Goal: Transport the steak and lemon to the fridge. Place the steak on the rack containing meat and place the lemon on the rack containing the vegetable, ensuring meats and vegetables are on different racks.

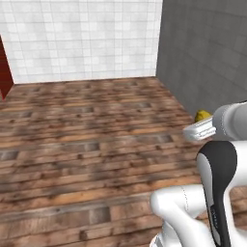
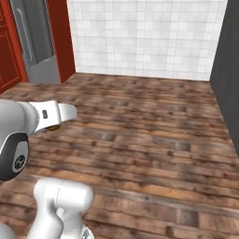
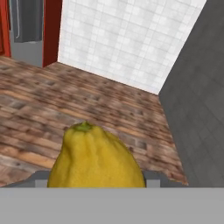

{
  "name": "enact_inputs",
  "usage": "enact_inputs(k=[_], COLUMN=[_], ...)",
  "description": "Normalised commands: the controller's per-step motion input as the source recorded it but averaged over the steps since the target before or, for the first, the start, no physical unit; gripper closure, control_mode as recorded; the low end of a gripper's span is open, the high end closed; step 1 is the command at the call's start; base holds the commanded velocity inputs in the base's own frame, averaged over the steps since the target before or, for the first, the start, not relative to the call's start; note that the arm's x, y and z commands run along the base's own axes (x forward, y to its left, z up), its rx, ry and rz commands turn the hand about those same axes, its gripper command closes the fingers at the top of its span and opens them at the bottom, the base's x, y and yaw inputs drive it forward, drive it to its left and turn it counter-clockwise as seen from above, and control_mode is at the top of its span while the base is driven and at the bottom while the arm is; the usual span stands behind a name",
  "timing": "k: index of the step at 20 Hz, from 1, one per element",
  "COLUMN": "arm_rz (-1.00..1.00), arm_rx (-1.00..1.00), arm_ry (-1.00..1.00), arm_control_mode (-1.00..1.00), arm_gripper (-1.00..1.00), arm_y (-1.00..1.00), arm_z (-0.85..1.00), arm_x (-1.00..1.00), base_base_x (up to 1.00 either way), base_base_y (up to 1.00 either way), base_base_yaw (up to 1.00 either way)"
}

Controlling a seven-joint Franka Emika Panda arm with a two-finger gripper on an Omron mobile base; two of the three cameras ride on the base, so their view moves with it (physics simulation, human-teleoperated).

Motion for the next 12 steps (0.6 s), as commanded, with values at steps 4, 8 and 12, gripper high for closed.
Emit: enact_inputs(k=[4,8,12], arm_rz=[0.00,0.00,0.00], arm_rx=[0.00,0.00,0.00], arm_ry=[0.00,0.00,0.00], arm_control_mode=[1.00,1.00,1.00], arm_gripper=[1.00,1.00,1.00], arm_y=[0.00,0.00,0.00], arm_z=[0.00,0.00,0.00], arm_x=[0.00,0.00,0.00], base_base_x=[0.53,0.74,1.00], base_base_y=[-1.00,-0.75,0.93], base_base_yaw=[-0.01,-0.15,-0.09])
